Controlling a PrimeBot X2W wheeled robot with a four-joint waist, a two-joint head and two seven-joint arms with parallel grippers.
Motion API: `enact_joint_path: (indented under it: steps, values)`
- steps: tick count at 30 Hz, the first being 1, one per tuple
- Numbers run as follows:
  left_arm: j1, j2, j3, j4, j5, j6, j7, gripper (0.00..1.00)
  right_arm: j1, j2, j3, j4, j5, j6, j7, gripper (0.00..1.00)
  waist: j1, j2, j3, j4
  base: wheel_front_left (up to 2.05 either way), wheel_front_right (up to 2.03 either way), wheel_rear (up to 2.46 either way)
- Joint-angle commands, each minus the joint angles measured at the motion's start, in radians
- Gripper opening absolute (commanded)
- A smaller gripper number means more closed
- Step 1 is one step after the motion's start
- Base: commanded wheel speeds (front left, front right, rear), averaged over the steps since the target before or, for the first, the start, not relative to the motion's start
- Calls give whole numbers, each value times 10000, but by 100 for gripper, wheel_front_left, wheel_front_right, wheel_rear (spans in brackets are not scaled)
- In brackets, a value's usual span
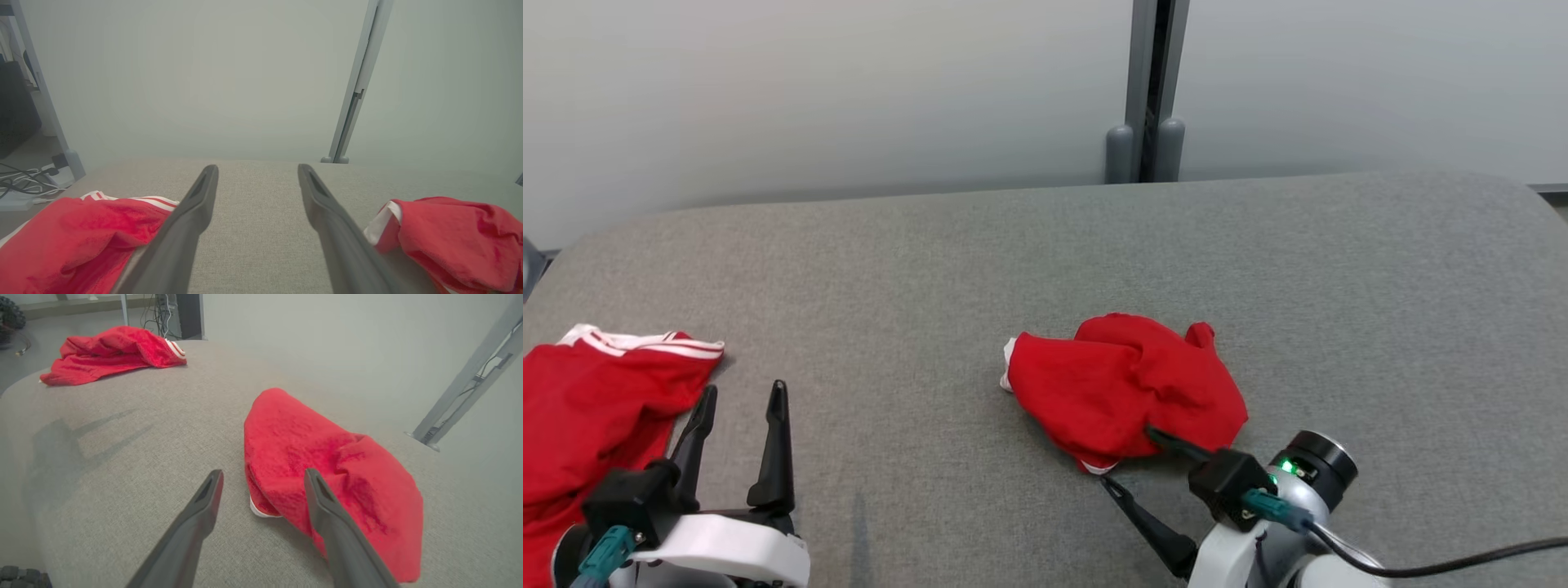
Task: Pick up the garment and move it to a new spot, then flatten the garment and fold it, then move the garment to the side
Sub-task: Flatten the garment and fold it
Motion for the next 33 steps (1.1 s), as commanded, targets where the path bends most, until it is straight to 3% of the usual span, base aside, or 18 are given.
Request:
enact_joint_path:
  steps: [1,11,12,13,14,23,33]
  values:
    - [-303,-65,-55,89,69,-81,-84,100,-549,-180,559,373,0,-2,-15,100,0,-1,245,180,0,0,0]
    - [-869,-332,-91,563,103,-347,-321,100,-2452,9,2138,2527,-368,-2,-216,100,0,-1,926,347,0,0,0]
    - [-921,-357,-81,605,116,-368,-342,100,-2631,33,2183,2711,-438,-2,-237,50,0,-1,988,355,0,0,0]
    - [-963,-390,-90,664,123,-384,-370,100,-2719,88,2197,2897,-395,-2,-295,14,0,-1,1019,363,0,0,0]
    - [-1011,-407,-82,699,127,-420,-394,100,-2786,181,2194,3004,-300,-2,-394,0,0,-1,1065,360,0,0,0]
    - [-1243,-487,66,1014,164,-557,-508,100,-3012,480,1639,2576,763,-2,-1309,0,0,-1,1207,197,0,0,0]
    - [-1097,-367,292,1122,186,-518,-527,100,-2231,466,98,-495,3335,-1,-1227,0,0,-1,1090,-256,0,0,0]
